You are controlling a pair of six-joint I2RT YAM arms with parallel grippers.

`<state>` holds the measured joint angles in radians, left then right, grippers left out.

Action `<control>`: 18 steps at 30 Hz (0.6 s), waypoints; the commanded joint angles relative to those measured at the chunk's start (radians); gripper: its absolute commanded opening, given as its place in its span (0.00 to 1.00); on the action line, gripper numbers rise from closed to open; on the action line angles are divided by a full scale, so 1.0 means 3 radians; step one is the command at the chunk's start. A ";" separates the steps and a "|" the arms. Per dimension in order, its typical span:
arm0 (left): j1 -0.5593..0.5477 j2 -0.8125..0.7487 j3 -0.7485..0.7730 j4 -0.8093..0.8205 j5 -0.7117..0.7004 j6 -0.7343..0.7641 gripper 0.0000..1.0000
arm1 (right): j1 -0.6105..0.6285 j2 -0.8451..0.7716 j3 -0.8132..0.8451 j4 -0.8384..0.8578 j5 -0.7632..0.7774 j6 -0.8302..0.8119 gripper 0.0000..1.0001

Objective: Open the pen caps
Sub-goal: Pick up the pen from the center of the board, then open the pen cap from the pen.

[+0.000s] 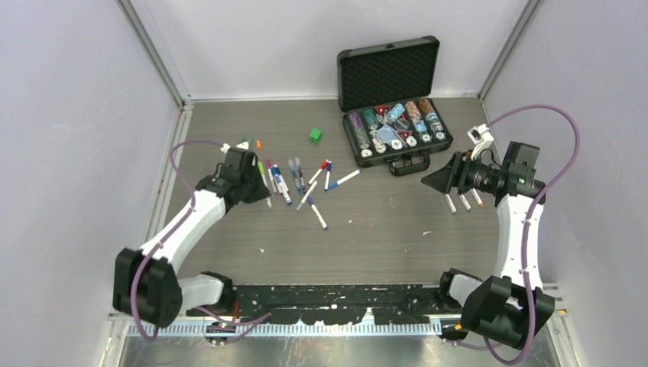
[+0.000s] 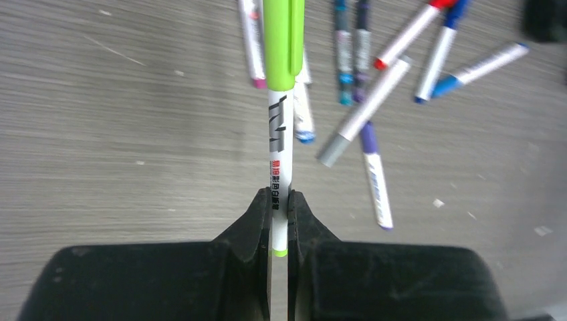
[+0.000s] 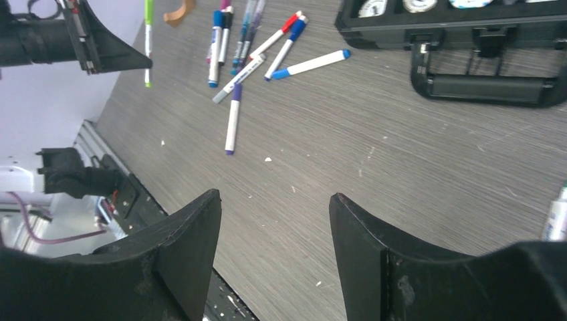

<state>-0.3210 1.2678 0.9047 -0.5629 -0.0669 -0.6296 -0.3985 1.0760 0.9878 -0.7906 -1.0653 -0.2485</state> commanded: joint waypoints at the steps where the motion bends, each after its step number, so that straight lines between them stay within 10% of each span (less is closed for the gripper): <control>1: -0.0070 -0.0535 -0.0504 0.0903 0.0965 -0.0227 0.00 | 0.0148 0.0014 -0.0137 0.0381 -0.0436 0.0347 0.66; 9: -0.0934 -0.0986 -0.1205 0.3265 0.1008 -0.0873 0.00 | 0.1055 0.0109 -0.0555 0.1662 -0.0438 0.1392 0.67; 18: -0.1868 -0.0221 -0.0928 0.4087 0.0675 -0.0688 0.00 | 0.1206 0.0204 -0.1041 0.3839 -0.0406 0.3189 0.68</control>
<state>-0.8047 1.1084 0.5602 0.4610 0.1905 -0.8562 -0.0505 1.1343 0.6998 -0.0212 -1.1801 0.4332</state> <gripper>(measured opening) 0.050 0.675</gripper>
